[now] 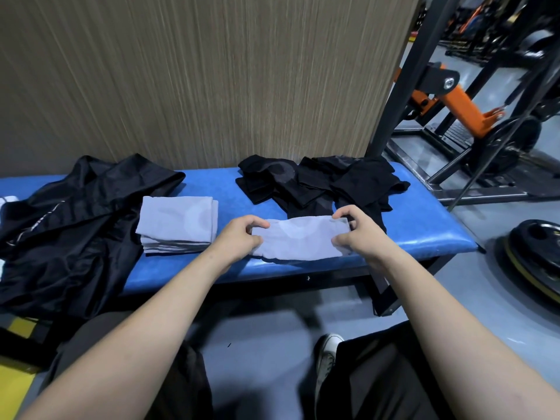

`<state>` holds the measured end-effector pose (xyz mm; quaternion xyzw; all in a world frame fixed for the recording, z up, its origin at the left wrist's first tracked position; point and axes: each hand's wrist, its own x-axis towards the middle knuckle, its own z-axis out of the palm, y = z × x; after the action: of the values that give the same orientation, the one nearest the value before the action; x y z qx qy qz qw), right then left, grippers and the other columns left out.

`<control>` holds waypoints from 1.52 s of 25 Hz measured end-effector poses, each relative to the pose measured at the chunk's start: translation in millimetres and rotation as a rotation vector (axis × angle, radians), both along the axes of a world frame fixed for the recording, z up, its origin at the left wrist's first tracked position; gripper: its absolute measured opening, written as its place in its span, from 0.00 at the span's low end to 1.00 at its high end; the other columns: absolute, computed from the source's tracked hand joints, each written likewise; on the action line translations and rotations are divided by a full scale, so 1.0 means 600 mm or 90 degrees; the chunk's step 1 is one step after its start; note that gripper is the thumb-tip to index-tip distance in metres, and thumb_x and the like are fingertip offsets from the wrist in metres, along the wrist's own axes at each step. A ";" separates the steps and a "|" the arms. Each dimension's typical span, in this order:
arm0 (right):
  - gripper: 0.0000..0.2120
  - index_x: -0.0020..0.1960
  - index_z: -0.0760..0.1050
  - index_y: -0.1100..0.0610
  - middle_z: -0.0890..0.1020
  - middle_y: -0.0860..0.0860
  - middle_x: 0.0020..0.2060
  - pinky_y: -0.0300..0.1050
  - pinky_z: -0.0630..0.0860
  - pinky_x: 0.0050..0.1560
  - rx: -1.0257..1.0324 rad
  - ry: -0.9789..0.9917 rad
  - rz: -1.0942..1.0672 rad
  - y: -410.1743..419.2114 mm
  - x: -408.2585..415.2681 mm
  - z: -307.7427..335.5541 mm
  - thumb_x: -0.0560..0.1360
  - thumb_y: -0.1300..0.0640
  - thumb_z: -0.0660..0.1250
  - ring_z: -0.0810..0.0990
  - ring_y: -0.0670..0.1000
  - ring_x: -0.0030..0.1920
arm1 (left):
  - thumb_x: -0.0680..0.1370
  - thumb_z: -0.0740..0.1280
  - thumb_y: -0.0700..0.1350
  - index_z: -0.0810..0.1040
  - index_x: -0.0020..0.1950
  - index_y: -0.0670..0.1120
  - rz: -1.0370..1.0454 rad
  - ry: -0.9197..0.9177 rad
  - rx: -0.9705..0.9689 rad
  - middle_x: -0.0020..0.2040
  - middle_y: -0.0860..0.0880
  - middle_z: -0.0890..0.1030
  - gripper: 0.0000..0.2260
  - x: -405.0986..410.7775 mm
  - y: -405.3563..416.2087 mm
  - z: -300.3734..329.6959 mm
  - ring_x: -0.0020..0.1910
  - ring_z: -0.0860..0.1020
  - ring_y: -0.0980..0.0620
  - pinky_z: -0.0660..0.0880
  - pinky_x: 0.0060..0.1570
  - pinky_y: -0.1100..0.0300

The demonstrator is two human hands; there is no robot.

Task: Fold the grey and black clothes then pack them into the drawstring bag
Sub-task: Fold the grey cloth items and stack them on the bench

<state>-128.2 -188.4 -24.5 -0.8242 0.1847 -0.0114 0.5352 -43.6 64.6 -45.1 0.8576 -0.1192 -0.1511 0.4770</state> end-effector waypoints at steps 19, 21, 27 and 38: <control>0.17 0.57 0.73 0.45 0.80 0.55 0.47 0.46 0.73 0.45 -0.205 -0.101 0.263 0.146 0.048 0.003 0.72 0.59 0.71 0.72 0.43 0.37 | 0.76 0.65 0.43 0.70 0.64 0.56 -0.066 -0.069 0.141 0.49 0.47 0.82 0.17 -0.015 0.005 0.018 0.47 0.80 0.47 0.75 0.52 0.46; 0.24 0.65 0.70 0.43 0.81 0.56 0.45 0.44 0.75 0.48 -0.220 -0.060 0.320 0.162 0.053 -0.002 0.72 0.55 0.73 0.75 0.48 0.39 | 0.76 0.61 0.42 0.70 0.62 0.58 -0.046 -0.043 0.105 0.46 0.47 0.83 0.16 -0.010 0.011 0.014 0.45 0.82 0.46 0.77 0.54 0.44; 0.13 0.58 0.72 0.50 0.83 0.51 0.39 0.42 0.74 0.38 -0.127 -0.053 0.240 0.154 0.058 0.000 0.75 0.59 0.68 0.83 0.54 0.32 | 0.80 0.64 0.49 0.68 0.69 0.55 -0.045 -0.029 0.038 0.43 0.45 0.82 0.18 -0.009 0.019 0.012 0.42 0.81 0.47 0.78 0.54 0.43; 0.14 0.53 0.71 0.48 0.79 0.57 0.42 0.48 0.70 0.46 0.123 -0.063 0.154 0.101 0.035 0.007 0.72 0.62 0.69 0.75 0.53 0.41 | 0.76 0.63 0.40 0.63 0.50 0.58 0.049 -0.066 -0.130 0.36 0.51 0.75 0.14 -0.011 0.015 0.045 0.32 0.71 0.48 0.69 0.39 0.53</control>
<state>-107.1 -128.0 -20.1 -0.7835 0.0575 0.0301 0.6179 -49.9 73.3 -18.4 0.8153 -0.1251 -0.0750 0.5603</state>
